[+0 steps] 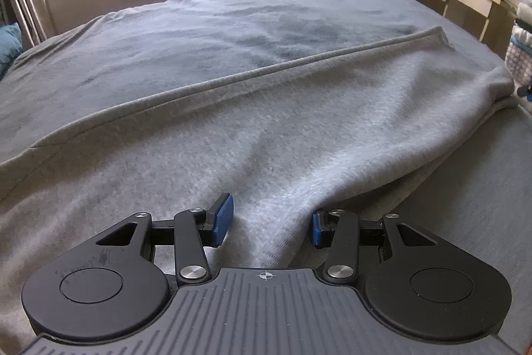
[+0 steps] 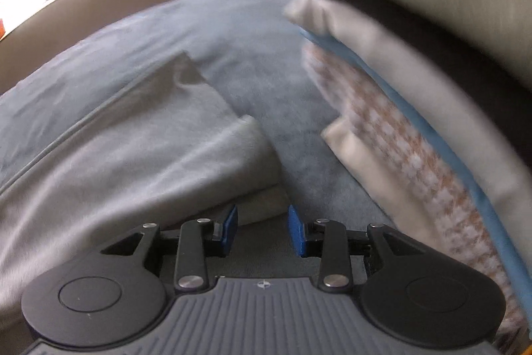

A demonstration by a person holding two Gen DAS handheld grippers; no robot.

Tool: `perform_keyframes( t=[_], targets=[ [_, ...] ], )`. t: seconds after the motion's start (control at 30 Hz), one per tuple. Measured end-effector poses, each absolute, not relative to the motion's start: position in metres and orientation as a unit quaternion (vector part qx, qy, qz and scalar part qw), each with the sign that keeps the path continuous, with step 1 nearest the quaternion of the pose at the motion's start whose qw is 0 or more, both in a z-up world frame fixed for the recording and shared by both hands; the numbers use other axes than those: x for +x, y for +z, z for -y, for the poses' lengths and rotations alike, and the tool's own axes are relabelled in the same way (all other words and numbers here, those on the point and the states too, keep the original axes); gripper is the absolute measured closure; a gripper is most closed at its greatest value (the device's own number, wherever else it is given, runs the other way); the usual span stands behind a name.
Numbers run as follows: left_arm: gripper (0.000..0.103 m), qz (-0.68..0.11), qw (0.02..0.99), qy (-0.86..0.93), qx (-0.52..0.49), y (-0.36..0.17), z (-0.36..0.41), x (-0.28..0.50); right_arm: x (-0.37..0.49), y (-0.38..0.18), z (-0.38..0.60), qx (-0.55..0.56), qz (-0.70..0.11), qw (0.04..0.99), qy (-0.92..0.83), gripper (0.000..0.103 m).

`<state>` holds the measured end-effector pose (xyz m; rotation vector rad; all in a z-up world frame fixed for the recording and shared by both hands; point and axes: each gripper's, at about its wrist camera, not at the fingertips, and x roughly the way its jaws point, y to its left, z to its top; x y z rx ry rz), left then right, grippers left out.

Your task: Fold clothes

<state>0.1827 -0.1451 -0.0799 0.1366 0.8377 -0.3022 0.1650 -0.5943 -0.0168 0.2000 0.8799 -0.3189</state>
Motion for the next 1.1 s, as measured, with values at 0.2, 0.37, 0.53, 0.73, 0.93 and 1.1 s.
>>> perform_keyframes(
  t=[0.2, 0.37, 0.53, 0.73, 0.93, 1.1],
  targets=[
    [0.058, -0.391, 0.906, -0.145, 0.072, -0.070, 0.137, 0.165, 0.160, -0.002, 0.542, 0.053, -0.404, 0.911, -0.067, 0.067],
    [0.058, -0.381, 0.910, -0.144, 0.081, -0.064, 0.127, 0.151, 0.154, 0.000, 0.482, 0.032, -0.409, 0.911, 0.043, 0.067],
    [0.058, -0.381, 0.910, -0.139, 0.090, -0.061, 0.113, 0.136, 0.146, -0.004, 0.424, 0.014, -0.424, 0.894, 0.146, 0.067],
    [0.058, -0.372, 0.911, -0.139, 0.106, -0.055, 0.095, 0.116, 0.141, -0.004, 0.346, -0.054, -0.406, 0.872, 0.268, 0.067],
    [0.058, -0.353, 0.928, -0.117, 0.036, -0.043, 0.073, 0.116, 0.152, 0.001, 0.295, -0.081, -0.386, 0.860, 0.323, 0.067],
    [0.058, -0.359, 0.924, -0.120, 0.041, -0.054, 0.089, 0.137, 0.173, -0.043, 0.265, -0.097, -0.442, 0.837, 0.307, 0.068]
  ],
)
